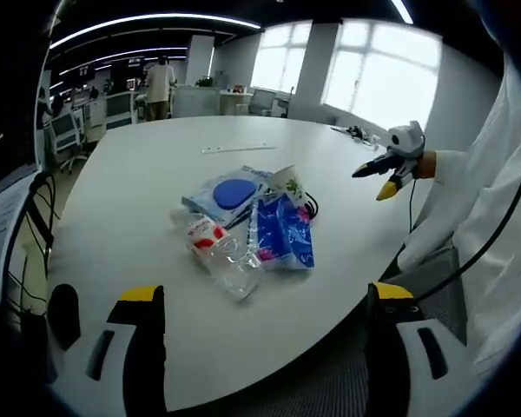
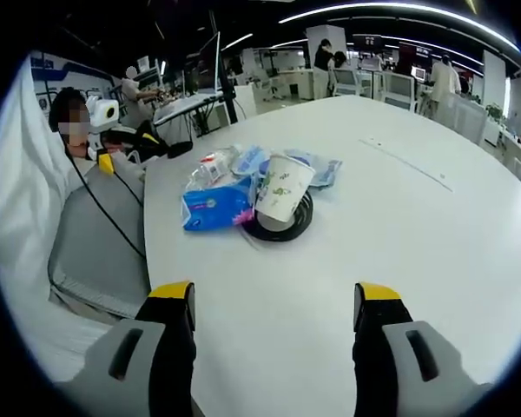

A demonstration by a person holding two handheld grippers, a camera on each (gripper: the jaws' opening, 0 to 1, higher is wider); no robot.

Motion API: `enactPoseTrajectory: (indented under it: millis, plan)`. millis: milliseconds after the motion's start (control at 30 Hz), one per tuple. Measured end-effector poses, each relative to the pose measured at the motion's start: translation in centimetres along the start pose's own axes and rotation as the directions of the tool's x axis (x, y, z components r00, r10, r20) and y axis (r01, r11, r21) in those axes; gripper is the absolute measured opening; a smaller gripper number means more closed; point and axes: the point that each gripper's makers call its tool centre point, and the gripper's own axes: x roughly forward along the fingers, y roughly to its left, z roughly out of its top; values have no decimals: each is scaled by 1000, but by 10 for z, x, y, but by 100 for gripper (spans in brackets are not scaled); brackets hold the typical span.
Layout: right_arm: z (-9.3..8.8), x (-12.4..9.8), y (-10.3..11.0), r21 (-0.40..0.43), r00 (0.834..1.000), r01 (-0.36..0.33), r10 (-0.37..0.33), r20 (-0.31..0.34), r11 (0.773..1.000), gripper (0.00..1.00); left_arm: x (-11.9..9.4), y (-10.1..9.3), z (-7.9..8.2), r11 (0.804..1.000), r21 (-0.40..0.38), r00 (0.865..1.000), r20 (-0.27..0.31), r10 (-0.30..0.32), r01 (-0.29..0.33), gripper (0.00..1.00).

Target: Arrange the tabletop items into an orderly group along one side of the table until the central work area is clear of visible clutter.

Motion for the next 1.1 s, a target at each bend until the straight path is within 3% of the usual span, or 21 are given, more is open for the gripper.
enactPoseTrajectory:
  millis: [1100]
  plan:
    - [-3, 1, 5, -2, 1000, -5, 5, -11, 1000, 73, 2, -4, -1, 1000, -7, 1000, 12, -3, 3, 100]
